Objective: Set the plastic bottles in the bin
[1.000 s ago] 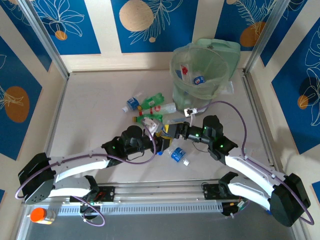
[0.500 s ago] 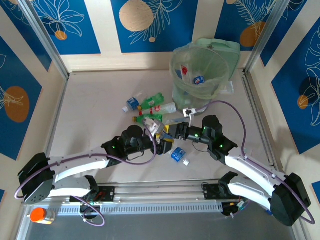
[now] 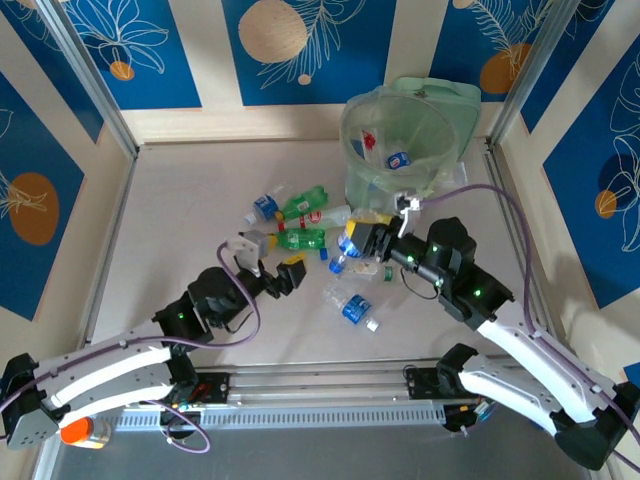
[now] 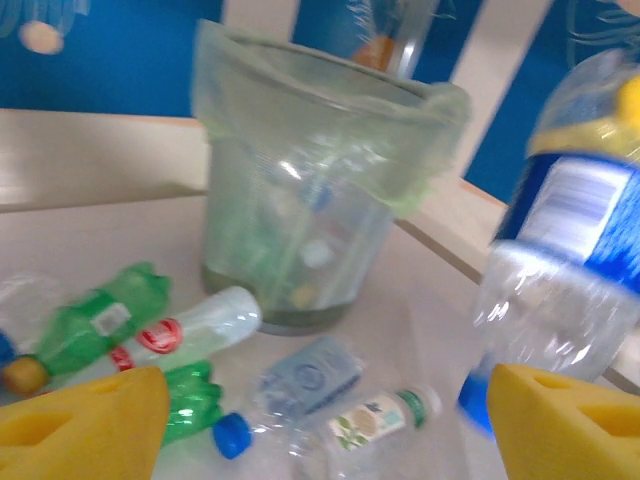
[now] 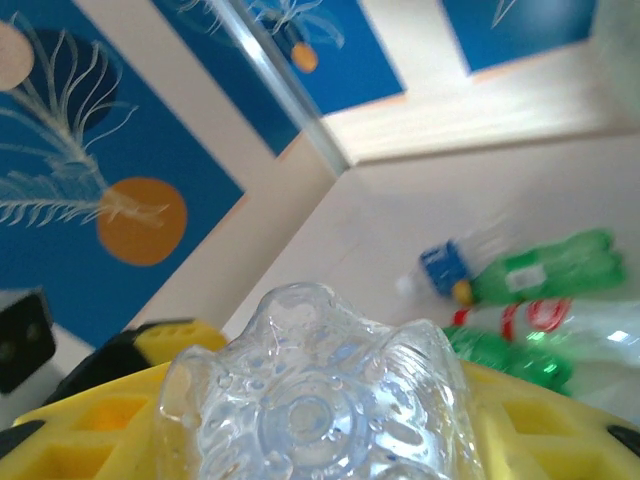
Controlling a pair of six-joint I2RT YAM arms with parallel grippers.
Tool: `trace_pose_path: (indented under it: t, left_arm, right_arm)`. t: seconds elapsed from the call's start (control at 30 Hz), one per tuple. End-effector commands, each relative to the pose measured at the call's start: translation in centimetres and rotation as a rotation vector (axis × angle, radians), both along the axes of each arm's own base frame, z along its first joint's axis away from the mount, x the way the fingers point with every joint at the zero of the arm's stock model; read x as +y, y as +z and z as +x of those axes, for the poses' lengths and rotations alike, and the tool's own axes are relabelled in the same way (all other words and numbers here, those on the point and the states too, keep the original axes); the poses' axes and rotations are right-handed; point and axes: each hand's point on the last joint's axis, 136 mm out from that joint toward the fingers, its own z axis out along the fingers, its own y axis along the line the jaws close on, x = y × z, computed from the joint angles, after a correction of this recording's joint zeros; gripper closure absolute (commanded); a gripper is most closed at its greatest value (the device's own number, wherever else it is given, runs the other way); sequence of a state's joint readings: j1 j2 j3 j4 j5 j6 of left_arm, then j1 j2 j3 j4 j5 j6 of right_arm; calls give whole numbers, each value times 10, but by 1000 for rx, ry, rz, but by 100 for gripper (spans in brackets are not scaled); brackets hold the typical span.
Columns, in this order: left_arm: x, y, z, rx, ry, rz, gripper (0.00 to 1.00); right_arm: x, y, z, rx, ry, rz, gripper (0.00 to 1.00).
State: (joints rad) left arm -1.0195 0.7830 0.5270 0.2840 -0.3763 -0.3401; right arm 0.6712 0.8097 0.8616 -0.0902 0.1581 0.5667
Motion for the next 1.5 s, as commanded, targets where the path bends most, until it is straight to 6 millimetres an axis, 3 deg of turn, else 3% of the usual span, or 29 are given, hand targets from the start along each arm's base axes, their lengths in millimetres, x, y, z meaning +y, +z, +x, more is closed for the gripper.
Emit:
trace_pose_path:
  t: [0.0,0.07,0.2,0.3,0.47,0.6,0.77,0.97,1.17,1.37,1.47]
  left_arm:
    - [20,-13,9,24,126,24,18]
    - [17,-14,9,29,117,32,18]
    - [15,-16,10,35,113,43,18]
    - [14,-17,10,37,113,45,18]
    - [9,-20,11,52,100,64,18]
    - [8,-22,12,55,104,72,18]
    - [7,-22,12,62,99,68,18]
    - [5,-24,12,75,90,59,18]
    - [2,-27,12,83,85,62,18]
    - [6,-24,13,75,100,64,17]
    - [5,-26,14,75,102,74,17]
  right_arm:
    - [-29,45,25,-106,-179,-64,56]
    - [-41,76,45,-144,-237,-66,56]
    - [-68,117,93,-155,-355,-94,56]
    - [-87,123,135,-100,-410,-110,56]
    - [-101,110,193,-3,-446,-181,56]
    - [-113,86,227,71,-499,-279,56]
    - [-109,38,255,209,-468,-385,56]
    - [-101,-17,268,359,-405,-520,58]
    - [-98,-60,285,457,-369,-538,55]
    - [-76,-106,307,529,-281,-591,41]
    - [-70,-118,316,531,-279,-627,34]
